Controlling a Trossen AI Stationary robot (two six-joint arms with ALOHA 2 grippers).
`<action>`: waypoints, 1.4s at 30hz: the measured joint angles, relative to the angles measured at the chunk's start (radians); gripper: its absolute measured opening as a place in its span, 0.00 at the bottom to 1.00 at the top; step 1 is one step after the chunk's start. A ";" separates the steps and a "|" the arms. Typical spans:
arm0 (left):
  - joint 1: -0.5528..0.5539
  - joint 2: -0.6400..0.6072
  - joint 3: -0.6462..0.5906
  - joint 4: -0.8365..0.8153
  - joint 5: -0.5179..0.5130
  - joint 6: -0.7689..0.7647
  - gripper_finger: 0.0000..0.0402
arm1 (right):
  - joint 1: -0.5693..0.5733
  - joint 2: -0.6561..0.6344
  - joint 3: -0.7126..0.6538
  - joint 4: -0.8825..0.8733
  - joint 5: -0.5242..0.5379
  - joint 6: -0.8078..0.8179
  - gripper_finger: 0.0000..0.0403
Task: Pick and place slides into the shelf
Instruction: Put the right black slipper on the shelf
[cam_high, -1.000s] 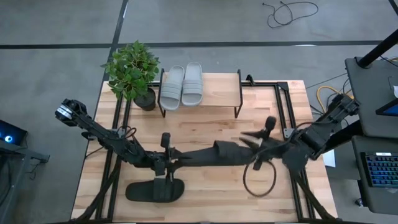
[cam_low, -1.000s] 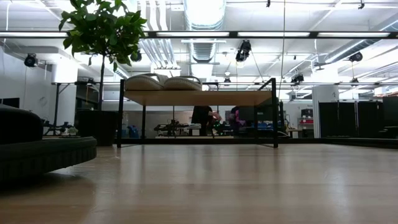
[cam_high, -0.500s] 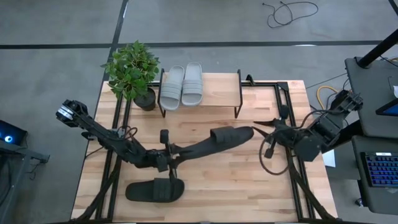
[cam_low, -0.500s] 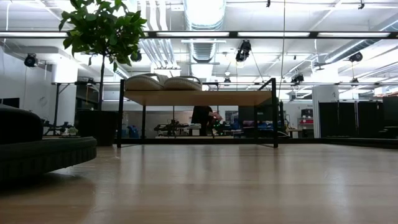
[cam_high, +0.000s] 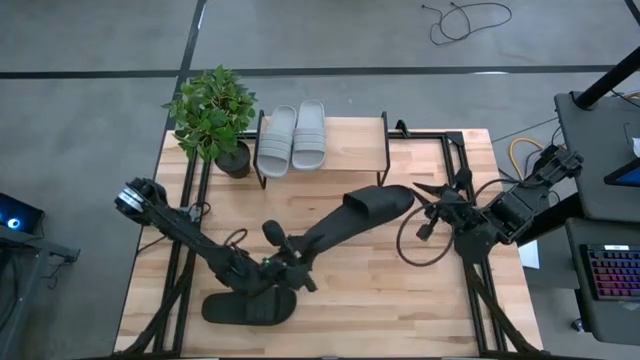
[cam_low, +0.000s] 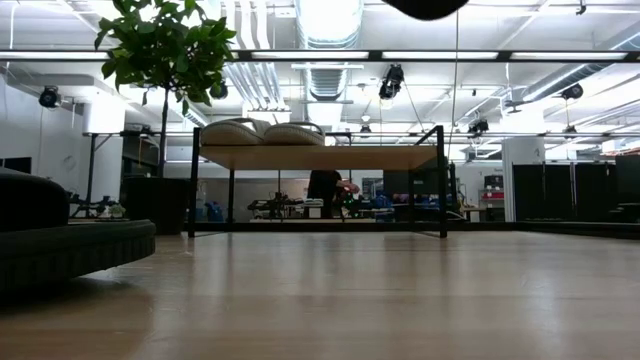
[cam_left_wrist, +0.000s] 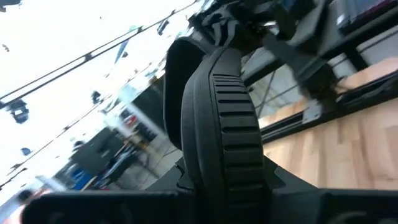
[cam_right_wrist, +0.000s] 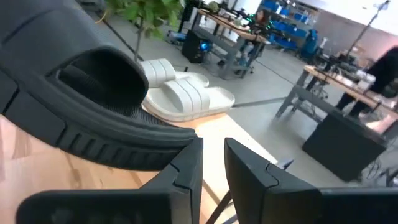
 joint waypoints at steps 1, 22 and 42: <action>0.002 0.018 0.020 -0.001 -0.014 0.015 0.11 | 0.000 -0.008 -0.016 0.000 0.004 0.018 0.14; 0.091 0.081 0.111 -0.002 -0.217 0.118 0.11 | 0.013 -0.152 0.070 0.019 -0.014 -0.143 0.14; 0.260 0.230 0.175 0.005 -0.224 0.012 0.11 | 0.013 -0.141 0.116 0.015 -0.039 -0.184 0.18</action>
